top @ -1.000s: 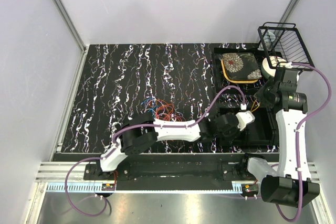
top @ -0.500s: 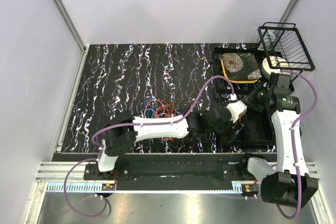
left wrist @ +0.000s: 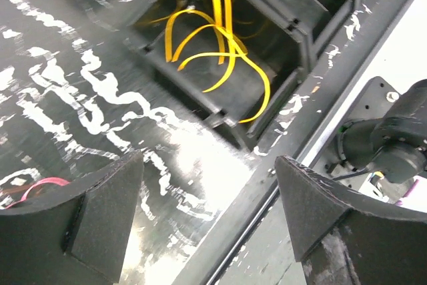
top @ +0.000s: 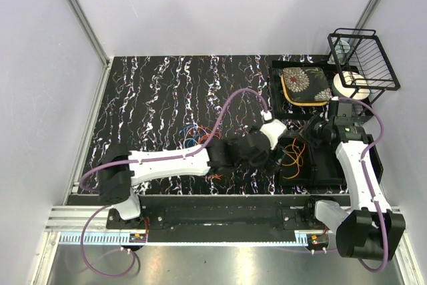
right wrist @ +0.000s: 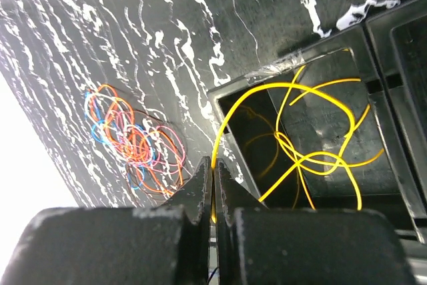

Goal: Untangle the cables

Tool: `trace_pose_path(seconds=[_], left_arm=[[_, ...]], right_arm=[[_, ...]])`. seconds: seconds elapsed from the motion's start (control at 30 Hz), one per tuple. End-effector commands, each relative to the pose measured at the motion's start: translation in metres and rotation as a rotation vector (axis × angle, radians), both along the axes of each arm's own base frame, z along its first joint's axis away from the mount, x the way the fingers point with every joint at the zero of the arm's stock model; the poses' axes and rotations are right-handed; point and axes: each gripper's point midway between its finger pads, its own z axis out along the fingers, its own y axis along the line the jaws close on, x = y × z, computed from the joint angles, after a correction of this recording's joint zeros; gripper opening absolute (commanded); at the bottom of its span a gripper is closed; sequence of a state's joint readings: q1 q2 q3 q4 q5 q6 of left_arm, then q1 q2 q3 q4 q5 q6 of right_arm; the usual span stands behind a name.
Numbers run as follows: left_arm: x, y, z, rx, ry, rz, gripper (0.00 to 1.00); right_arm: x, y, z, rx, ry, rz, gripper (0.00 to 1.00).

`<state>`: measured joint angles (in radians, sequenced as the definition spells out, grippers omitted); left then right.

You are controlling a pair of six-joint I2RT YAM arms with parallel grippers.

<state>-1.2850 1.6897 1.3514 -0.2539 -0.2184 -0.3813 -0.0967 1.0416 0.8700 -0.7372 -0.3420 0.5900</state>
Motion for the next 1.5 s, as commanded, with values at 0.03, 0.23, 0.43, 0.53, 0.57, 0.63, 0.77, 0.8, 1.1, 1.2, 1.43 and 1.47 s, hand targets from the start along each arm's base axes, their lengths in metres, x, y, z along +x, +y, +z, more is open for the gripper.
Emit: trace_pose_path(seconds=[0.03, 0.23, 0.43, 0.53, 0.57, 0.63, 0.77, 0.8, 1.1, 1.2, 1.43, 1.47], left_arm=[[0.016, 0.036, 0.020, -0.018, -0.006, 0.115, 0.84], [0.014, 0.058, 0.018, -0.007, -0.002, 0.141, 0.84], [0.010, 0.074, 0.014, 0.024, 0.013, 0.164, 0.83], [0.007, 0.084, 0.009, 0.037, 0.027, 0.174, 0.83], [0.005, 0.088, 0.013, 0.026, 0.027, 0.176, 0.83], [0.002, 0.096, 0.007, 0.031, 0.038, 0.183, 0.84], [0.001, 0.110, 0.014, 0.015, 0.032, 0.206, 0.85], [0.000, 0.114, 0.013, 0.025, 0.032, 0.212, 0.85], [0.003, 0.142, 0.023, 0.018, 0.007, 0.285, 0.86], [0.004, 0.152, 0.033, -0.018, -0.005, 0.316, 0.86], [0.006, 0.176, 0.048, -0.028, -0.042, 0.368, 0.88], [0.009, 0.185, 0.047, -0.011, -0.054, 0.397, 0.89]], right_arm=[[0.000, 0.003, -0.019, 0.004, 0.028, -0.023, 0.00], [-0.009, 0.002, -0.049, 0.012, 0.095, -0.054, 0.00], [-0.011, 0.000, -0.073, 0.009, 0.133, -0.077, 0.00], [-0.009, -0.002, -0.083, 0.003, 0.146, -0.084, 0.00], [-0.008, -0.002, -0.088, 0.005, 0.160, -0.083, 0.00], [-0.003, -0.002, -0.090, 0.006, 0.154, -0.082, 0.00], [0.005, -0.005, -0.095, -0.011, 0.164, -0.085, 0.00], [0.007, -0.005, -0.094, -0.019, 0.158, -0.080, 0.00], [0.013, -0.010, -0.066, -0.123, 0.130, -0.071, 0.25], [0.007, -0.016, -0.056, -0.173, 0.135, -0.086, 0.36], [-0.001, -0.018, -0.040, -0.217, 0.131, -0.082, 0.45], [-0.003, -0.018, -0.038, -0.217, 0.128, -0.087, 0.45]])
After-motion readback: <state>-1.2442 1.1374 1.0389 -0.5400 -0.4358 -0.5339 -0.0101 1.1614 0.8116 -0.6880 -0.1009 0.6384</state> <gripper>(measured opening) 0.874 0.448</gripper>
